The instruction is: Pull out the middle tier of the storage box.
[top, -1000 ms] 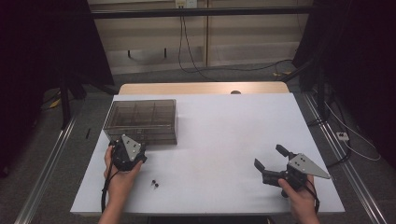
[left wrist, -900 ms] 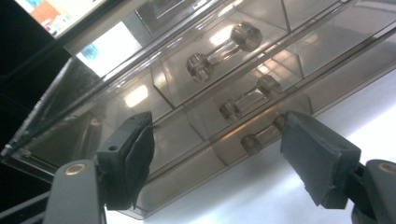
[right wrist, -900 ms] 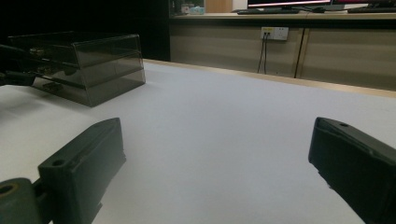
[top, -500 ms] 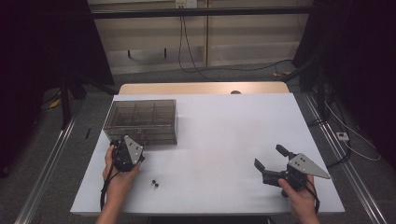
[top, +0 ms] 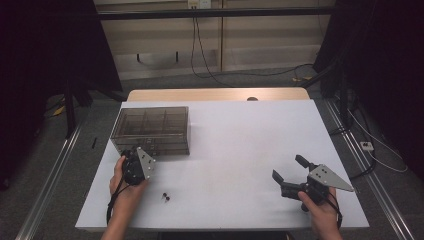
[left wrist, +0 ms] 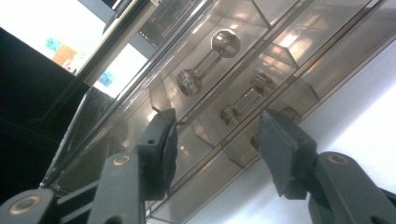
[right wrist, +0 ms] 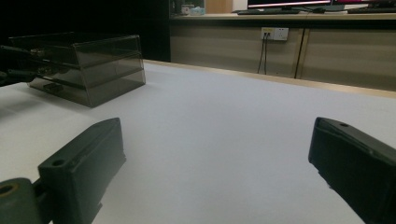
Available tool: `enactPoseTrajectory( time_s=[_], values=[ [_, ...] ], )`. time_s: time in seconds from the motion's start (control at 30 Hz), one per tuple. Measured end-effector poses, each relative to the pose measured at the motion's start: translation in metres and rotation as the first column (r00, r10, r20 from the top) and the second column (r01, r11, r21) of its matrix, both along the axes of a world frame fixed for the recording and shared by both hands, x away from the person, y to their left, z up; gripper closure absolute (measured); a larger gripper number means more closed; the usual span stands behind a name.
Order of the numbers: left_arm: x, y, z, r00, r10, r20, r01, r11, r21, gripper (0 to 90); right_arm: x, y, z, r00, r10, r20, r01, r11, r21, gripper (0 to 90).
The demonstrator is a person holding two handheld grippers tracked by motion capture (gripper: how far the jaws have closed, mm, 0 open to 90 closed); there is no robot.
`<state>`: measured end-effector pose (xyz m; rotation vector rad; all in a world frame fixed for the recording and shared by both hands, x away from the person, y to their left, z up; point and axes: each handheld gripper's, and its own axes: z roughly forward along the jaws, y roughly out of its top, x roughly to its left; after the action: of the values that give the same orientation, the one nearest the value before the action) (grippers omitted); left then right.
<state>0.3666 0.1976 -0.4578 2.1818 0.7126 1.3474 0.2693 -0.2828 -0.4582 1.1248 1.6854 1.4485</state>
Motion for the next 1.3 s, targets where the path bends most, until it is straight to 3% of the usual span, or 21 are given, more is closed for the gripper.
enactPoseTrajectory(
  time_s=[0.13,0.47,0.5,0.93,1.3],
  values=[
    [0.0002,-0.0006,-0.0012,0.9999,-0.006,0.011,0.006,1.0,0.002,50.8,0.0,0.0001,-0.0001,1.0,0.001,-0.001,-0.001,1.0,0.0,3.0],
    [-0.0012,-0.0018,-0.0054,0.9998,-0.016,0.007,0.015,0.9986,0.051,57.9,0.0001,0.0003,-0.0001,1.0,0.004,0.0,-0.004,1.0,-0.002,3.0],
    [-0.0011,-0.0021,-0.0059,0.9996,-0.015,0.024,0.013,0.9983,0.057,58.1,0.0002,0.0003,-0.0002,1.0,0.005,0.0,-0.005,1.0,-0.002,3.0],
    [-0.0004,-0.0052,-0.0083,0.9988,-0.033,0.035,0.029,0.9941,0.105,62.6,0.0001,0.0002,0.0001,1.0,0.008,0.001,-0.008,1.0,-0.001,3.0],
    [0.0016,-0.0038,-0.0103,0.9985,-0.027,0.047,0.021,0.9926,0.12,64.6,0.0005,0.001,-0.0001,0.9999,0.011,0.001,-0.011,1.0,-0.002,3.0]
  ],
)
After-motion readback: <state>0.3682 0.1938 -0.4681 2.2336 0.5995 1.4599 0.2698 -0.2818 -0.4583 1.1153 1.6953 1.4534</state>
